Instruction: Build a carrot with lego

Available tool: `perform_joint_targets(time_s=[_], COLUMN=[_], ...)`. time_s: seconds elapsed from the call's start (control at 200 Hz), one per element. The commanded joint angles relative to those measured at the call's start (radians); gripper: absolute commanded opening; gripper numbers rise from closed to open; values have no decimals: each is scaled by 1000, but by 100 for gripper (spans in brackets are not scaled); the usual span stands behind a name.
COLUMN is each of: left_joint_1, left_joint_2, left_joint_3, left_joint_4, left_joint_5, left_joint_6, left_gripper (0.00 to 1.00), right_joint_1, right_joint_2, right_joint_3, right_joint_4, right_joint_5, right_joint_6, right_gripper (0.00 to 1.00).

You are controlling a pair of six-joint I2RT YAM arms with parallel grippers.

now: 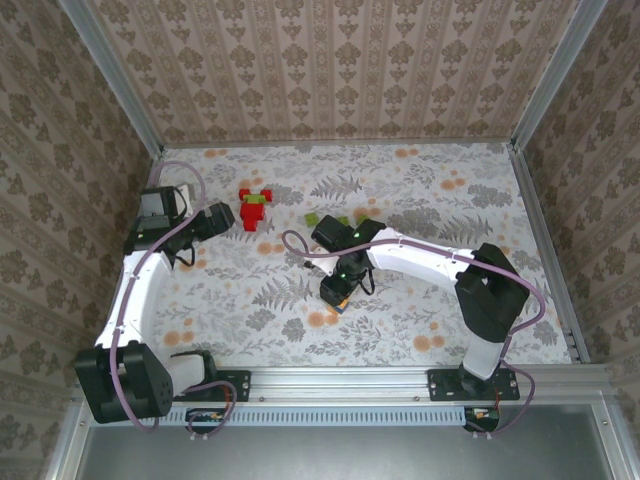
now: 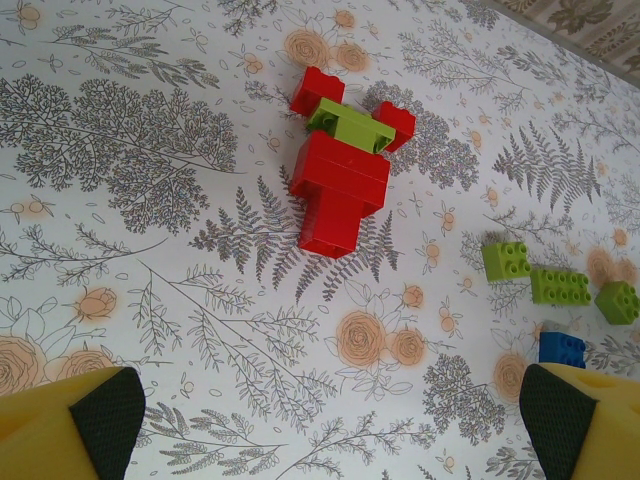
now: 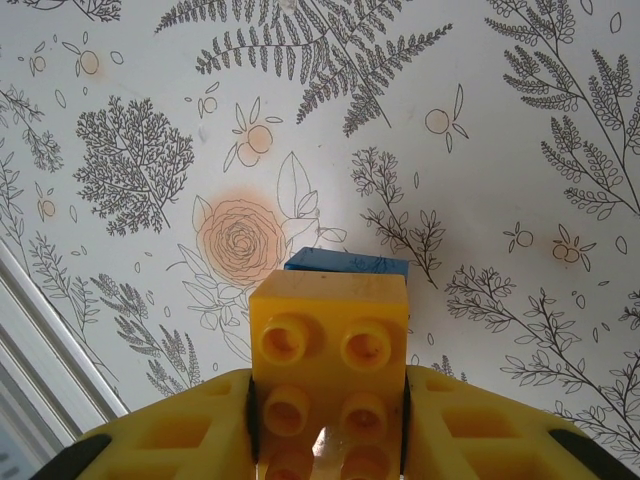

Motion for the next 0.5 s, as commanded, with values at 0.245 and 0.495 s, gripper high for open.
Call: perform_joint_targets(time_s=[0.245,0.495], left_joint_1=[-9,-8], left_joint_2=[4,3], left_joint_3=[32,32], left_joint_4=[-17,-16], left_joint_5=[-3,-1], left_joint_6=[15,14], left_gripper=[100,100], right_joint_1=[10,19], right_joint_2=[46,7], right_joint_3=[-57,-131], right_joint_4=[-12,50], right_joint_5=[11,-2], right_joint_6=[31,114], right_gripper=[35,34])
